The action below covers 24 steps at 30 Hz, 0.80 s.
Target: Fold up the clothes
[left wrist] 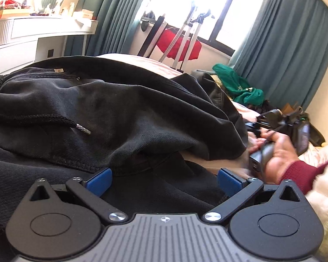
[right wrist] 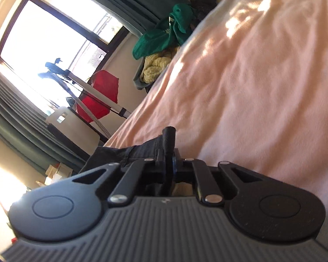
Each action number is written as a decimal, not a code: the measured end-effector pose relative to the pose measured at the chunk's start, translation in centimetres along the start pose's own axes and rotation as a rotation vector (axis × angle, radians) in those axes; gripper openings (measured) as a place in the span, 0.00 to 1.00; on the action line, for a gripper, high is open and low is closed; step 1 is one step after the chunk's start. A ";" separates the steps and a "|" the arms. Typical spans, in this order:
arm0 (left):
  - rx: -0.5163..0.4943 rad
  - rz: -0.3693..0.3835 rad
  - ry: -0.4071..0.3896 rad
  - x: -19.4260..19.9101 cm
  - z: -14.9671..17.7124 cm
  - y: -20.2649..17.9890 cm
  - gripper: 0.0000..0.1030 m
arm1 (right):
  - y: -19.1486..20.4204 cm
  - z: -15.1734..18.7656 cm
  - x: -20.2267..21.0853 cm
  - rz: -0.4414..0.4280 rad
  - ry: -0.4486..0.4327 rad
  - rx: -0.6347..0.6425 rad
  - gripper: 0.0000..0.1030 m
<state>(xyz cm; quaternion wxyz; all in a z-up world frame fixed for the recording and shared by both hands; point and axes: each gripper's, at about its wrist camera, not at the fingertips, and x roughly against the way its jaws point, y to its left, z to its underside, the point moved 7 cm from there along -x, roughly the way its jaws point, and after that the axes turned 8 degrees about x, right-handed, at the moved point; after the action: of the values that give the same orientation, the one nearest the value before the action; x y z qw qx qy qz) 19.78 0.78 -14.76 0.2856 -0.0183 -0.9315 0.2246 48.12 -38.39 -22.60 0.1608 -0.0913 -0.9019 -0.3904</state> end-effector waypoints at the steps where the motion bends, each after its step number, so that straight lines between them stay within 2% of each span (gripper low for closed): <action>1: -0.006 -0.001 -0.001 0.0 0.0 0.0 1.00 | -0.1 -0.7 0.7 0.008 -0.022 0.010 0.08; 4: -0.024 -0.007 0.001 0.1 0.2 -0.2 1.00 | -1.7 -3.8 3.5 0.056 -0.101 -0.024 0.08; 8: -0.044 -0.020 0.011 0.3 0.4 -0.3 1.00 | -4.4 -9.5 8.6 0.150 -0.206 0.022 0.08; 12: -0.004 -0.006 0.017 0.6 0.0 0.0 1.00 | -8.7 -15.2 14.2 0.290 -0.278 0.047 0.08; 15: 0.026 0.011 0.018 0.8 -0.3 0.3 1.00 | -11.1 -18.9 18.0 0.363 -0.329 0.048 0.08; 19: 0.039 0.015 0.019 1.0 -0.5 0.5 1.00 | -13.0 -22.1 20.3 0.369 -0.336 0.021 0.08; 24: 0.033 0.009 0.017 1.2 -0.5 0.4 1.00 | -12.8 -24.4 20.5 0.362 -0.350 0.082 0.08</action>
<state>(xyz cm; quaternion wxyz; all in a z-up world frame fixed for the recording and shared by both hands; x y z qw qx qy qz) 18.98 1.51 -13.89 0.2929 -0.0196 -0.9251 0.2408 30.68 -64.14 -8.10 0.0730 -0.3109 -0.9000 -0.2965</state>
